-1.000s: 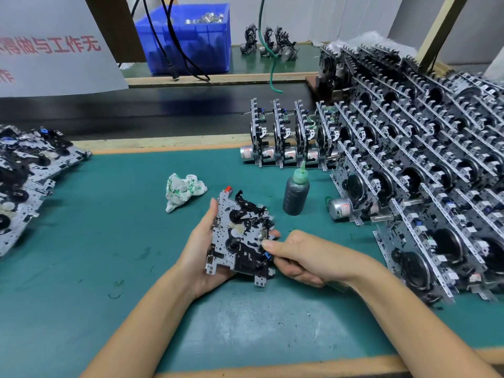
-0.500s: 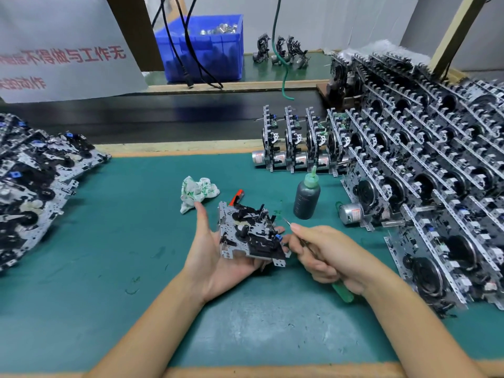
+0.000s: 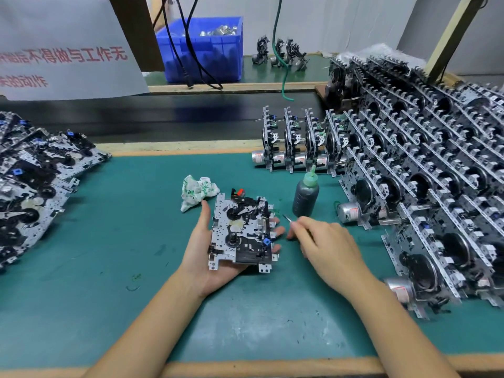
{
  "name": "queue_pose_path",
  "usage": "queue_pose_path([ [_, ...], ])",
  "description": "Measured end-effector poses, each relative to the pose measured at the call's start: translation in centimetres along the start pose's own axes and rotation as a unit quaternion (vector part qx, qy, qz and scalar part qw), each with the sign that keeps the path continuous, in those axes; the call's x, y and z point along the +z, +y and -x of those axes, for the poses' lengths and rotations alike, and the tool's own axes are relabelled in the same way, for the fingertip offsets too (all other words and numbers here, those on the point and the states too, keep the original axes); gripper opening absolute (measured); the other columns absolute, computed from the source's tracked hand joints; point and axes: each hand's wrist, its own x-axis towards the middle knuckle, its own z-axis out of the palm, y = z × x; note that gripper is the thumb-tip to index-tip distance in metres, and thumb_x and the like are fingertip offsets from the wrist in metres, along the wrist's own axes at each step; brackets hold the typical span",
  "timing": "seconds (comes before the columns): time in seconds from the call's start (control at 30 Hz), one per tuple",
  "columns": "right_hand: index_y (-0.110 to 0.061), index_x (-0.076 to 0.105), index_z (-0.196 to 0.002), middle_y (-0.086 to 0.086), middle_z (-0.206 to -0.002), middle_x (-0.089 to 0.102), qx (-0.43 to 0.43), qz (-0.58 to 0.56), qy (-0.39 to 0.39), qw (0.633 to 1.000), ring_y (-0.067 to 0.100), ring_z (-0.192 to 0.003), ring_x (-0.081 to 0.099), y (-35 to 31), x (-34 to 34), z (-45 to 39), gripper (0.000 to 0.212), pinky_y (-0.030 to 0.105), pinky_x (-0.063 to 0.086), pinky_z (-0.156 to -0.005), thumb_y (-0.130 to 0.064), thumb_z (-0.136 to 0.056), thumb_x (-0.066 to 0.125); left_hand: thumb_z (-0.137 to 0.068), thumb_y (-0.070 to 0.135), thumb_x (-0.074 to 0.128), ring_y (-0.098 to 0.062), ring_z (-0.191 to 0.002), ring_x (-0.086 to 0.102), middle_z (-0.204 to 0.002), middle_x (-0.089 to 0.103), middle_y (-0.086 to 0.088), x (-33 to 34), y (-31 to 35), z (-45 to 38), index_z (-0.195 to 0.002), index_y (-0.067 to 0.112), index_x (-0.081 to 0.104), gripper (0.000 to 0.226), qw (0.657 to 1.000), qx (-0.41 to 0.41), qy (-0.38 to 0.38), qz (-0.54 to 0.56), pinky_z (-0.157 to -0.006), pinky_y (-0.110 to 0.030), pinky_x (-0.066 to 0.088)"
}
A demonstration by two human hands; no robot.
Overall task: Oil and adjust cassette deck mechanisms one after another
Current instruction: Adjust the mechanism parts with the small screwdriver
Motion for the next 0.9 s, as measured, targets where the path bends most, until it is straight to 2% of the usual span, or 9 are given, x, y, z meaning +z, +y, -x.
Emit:
queue_pose_path([
  [0.03,-0.027,0.061,-0.094,-0.002,-0.079,0.067,-0.010,0.064,0.027,0.998,0.028,-0.083,0.061,0.0,0.3,0.1,0.028,0.035,0.037,-0.061,-0.039,-0.099,0.037,-0.088,0.072,0.027,-0.045,-0.124,0.048,-0.137,0.047,-0.028,0.1,0.0,0.0,-0.118,0.006,0.067,0.083,1.000,0.004,-0.004,-0.001,-0.098,-0.059,0.042],
  [0.1,-0.024,0.061,-0.103,-0.002,-0.092,0.066,-0.045,0.107,0.081,0.990,0.025,-0.091,0.058,-0.3,0.6,0.2,0.019,0.034,0.033,-0.061,-0.031,-0.097,0.044,-0.090,0.066,0.028,-0.046,-0.123,0.049,-0.136,0.048,-0.027,0.3,0.0,0.1,-0.117,0.008,0.068,0.075,1.000,0.004,-0.010,-0.010,-0.095,-0.056,0.046],
  [0.23,-0.013,0.064,-0.091,0.001,-0.089,0.057,-0.094,0.029,0.172,0.980,0.022,-0.088,0.051,-0.4,0.6,0.0,0.008,0.030,0.039,-0.067,-0.018,-0.085,0.066,-0.092,0.063,0.029,-0.045,-0.123,0.049,-0.134,0.051,-0.027,0.3,-0.1,0.1,-0.118,0.008,0.067,0.072,0.999,-0.010,-0.028,-0.025,-0.100,-0.057,0.042],
  [0.33,-0.010,0.057,-0.092,-0.002,-0.091,0.046,-0.066,-0.071,0.231,0.968,0.017,-0.086,0.046,-0.9,0.9,-0.1,0.018,0.023,0.030,-0.069,-0.017,-0.081,0.070,-0.091,0.058,0.037,-0.044,-0.124,0.048,-0.134,0.050,-0.027,0.3,-0.2,0.1,-0.122,0.004,0.063,0.067,0.999,-0.026,-0.035,-0.026,-0.105,-0.058,0.034],
  [0.43,-0.008,0.049,-0.111,-0.002,-0.104,0.039,-0.013,-0.148,0.277,0.949,0.009,-0.092,0.038,-1.1,1.1,-0.5,0.040,0.020,0.031,-0.079,-0.014,-0.079,0.072,-0.089,0.054,0.043,-0.048,-0.125,0.045,-0.136,0.045,-0.033,0.6,-0.1,0.2,-0.127,-0.001,0.057,0.069,0.998,-0.042,-0.042,-0.014,-0.106,-0.058,0.033],
  [0.53,-0.006,0.037,-0.135,0.006,-0.122,0.038,0.041,-0.153,0.220,0.963,0.015,-0.112,0.036,-0.9,1.3,-1.3,0.063,0.020,0.026,-0.093,-0.019,-0.083,0.070,-0.089,0.055,0.042,-0.048,-0.123,0.047,-0.134,0.047,-0.033,0.7,0.0,0.3,-0.125,-0.002,0.058,0.070,0.998,-0.051,-0.047,-0.011,-0.103,-0.057,0.038],
  [0.6,-0.007,0.033,-0.141,0.008,-0.130,0.036,0.055,-0.130,0.188,0.972,0.016,-0.119,0.032,-0.7,1.5,-1.8,0.065,0.018,0.023,-0.091,-0.023,-0.087,0.066,-0.089,0.055,0.042,-0.048,-0.123,0.047,-0.135,0.046,-0.033,0.6,0.0,0.3,-0.126,-0.002,0.057,0.070,0.997,-0.057,-0.046,-0.013,-0.100,-0.057,0.041],
  [0.73,-0.008,0.044,-0.129,0.007,-0.126,0.043,0.062,-0.132,0.187,0.971,0.020,-0.117,0.041,-0.2,1.7,-2.4,0.046,0.016,0.023,-0.077,-0.023,-0.090,0.062,-0.089,0.055,0.040,-0.048,-0.123,0.047,-0.136,0.045,-0.033,0.8,0.1,0.2,-0.127,-0.002,0.056,0.071,0.997,-0.061,-0.040,-0.015,-0.100,-0.057,0.042],
  [0.9,-0.016,0.037,-0.116,-0.004,-0.105,0.051,0.044,-0.228,0.165,0.958,0.015,-0.096,0.050,-0.4,1.5,-2.3,0.029,0.024,0.030,-0.072,-0.025,-0.094,0.054,-0.090,0.054,0.039,-0.048,-0.123,0.048,-0.135,0.045,-0.034,0.8,0.1,0.3,-0.127,-0.005,0.055,0.071,0.997,-0.069,-0.037,0.001,-0.101,-0.057,0.040],
])
